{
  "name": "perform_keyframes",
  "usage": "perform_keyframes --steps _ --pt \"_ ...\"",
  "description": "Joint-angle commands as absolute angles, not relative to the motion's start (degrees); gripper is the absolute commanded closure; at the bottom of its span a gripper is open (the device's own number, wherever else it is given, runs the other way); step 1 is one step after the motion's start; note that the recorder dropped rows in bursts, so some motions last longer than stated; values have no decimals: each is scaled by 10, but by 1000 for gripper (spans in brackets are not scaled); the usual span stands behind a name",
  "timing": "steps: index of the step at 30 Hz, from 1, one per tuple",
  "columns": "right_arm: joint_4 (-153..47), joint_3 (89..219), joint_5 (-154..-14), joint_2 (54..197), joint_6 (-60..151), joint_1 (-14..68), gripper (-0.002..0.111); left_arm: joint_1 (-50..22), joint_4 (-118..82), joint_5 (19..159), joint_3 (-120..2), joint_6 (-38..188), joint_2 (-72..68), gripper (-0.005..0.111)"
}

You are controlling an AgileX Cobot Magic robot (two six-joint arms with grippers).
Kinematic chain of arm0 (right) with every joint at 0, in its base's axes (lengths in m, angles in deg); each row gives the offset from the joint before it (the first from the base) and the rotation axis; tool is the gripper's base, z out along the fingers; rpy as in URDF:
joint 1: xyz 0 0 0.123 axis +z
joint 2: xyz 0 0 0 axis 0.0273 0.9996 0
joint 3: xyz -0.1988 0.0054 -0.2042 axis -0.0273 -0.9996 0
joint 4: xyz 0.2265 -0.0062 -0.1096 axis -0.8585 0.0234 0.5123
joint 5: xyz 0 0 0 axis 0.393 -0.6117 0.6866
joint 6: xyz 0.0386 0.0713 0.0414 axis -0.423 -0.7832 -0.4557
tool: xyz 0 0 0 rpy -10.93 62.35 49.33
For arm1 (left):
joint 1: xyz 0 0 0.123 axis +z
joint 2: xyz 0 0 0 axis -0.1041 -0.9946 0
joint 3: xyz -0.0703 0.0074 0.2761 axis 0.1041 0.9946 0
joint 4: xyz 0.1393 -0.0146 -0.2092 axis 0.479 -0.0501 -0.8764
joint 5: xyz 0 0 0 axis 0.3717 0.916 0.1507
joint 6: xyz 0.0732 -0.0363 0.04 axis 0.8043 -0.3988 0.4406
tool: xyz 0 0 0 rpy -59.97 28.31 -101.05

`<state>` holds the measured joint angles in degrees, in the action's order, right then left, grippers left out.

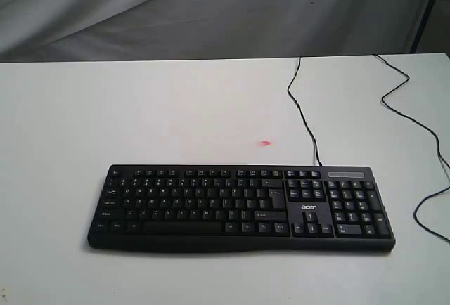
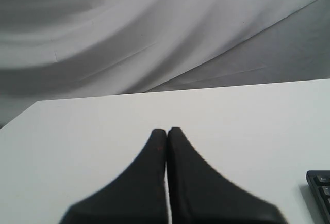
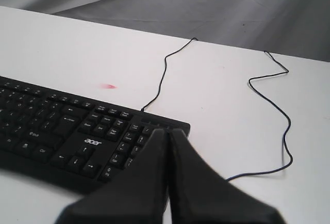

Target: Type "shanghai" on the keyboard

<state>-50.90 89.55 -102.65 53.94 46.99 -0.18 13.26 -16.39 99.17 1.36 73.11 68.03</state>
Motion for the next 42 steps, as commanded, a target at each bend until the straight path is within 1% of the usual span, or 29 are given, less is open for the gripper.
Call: perform_keyframes --steps 1,13,24,27,32,37,40,42 --pt "-511 894 -943 536 473 -6 108 130 -164 989 16 730 679 106" --pt "-511 894 -678 536 473 -6 108 130 -164 989 16 730 679 106" --pt "-511 894 -672 536 473 -6 108 130 -164 989 16 730 679 106" --pt "-511 894 -639 536 473 -6 108 130 -164 989 16 730 679 106" --pt "-511 894 -626 536 473 -6 108 130 -164 989 16 730 679 106" --pt "-510 894 -569 536 346 -6 108 130 -164 989 16 730 679 106" --pt "-505 894 -565 536 334 -6 108 130 -164 989 16 730 679 106" --pt "-505 914 -592 536 318 -6 108 130 -164 989 16 730 679 106"
